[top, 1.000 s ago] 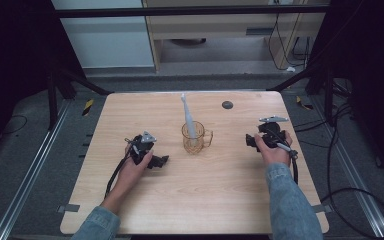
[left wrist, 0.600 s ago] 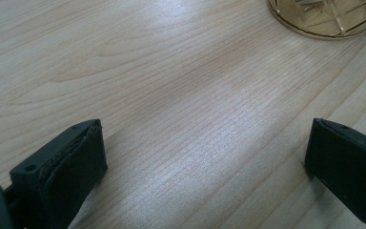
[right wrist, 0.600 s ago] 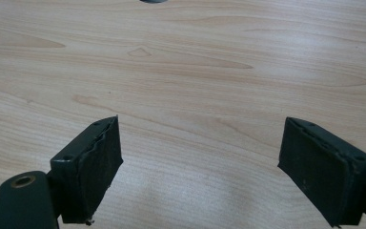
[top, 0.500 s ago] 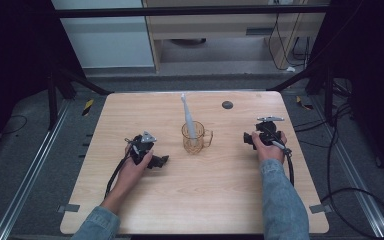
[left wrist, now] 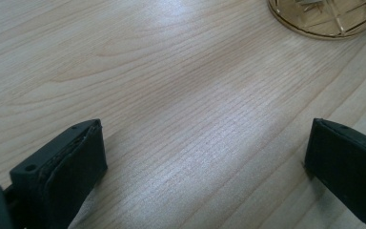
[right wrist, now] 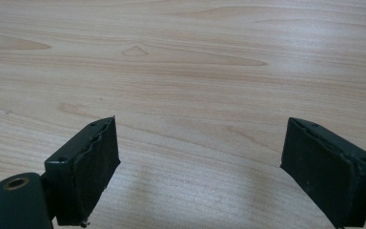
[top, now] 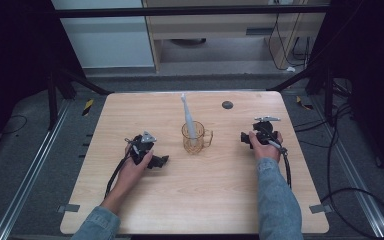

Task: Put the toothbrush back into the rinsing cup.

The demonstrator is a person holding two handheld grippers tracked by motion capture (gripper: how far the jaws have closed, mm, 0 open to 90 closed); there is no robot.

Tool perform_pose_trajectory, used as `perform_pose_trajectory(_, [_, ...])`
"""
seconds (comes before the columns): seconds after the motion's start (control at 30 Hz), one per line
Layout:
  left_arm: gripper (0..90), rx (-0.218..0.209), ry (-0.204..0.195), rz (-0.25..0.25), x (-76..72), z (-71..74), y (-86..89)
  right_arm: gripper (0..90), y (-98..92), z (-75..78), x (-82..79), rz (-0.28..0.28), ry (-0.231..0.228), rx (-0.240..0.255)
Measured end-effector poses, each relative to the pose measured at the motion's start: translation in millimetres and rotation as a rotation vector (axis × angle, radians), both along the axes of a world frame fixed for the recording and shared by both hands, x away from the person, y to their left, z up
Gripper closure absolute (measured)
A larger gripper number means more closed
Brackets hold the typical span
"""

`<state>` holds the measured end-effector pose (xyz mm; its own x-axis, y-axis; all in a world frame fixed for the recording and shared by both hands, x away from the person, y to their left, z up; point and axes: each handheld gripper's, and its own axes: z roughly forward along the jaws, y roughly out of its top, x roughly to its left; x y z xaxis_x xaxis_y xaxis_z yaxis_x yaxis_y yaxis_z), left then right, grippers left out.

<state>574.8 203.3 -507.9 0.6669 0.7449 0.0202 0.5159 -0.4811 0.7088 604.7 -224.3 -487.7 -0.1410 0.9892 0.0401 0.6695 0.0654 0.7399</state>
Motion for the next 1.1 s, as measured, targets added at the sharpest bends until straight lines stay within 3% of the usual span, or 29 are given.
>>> perform_pose_trajectory(0.4, [0.0, 0.0, 0.0, 0.0, 0.0, 0.0, 0.0, 7.4, 3.4, -7.9, 5.4, -0.01, -0.005, 0.02])
perform_pose_trajectory(0.6, [0.0, 0.001, 0.0, 0.0, 0.0, 0.0, 0.0, 5.1, 3.0, -12.2, 8.7, -0.047, -0.011, 0.026])
perform_pose_trajectory(1.1, [0.0, 0.0, 0.0, 0.0, 0.0, 0.0, 0.0, 5.1, 5.2, -21.3, 11.7, -0.068, 0.008, -0.012])
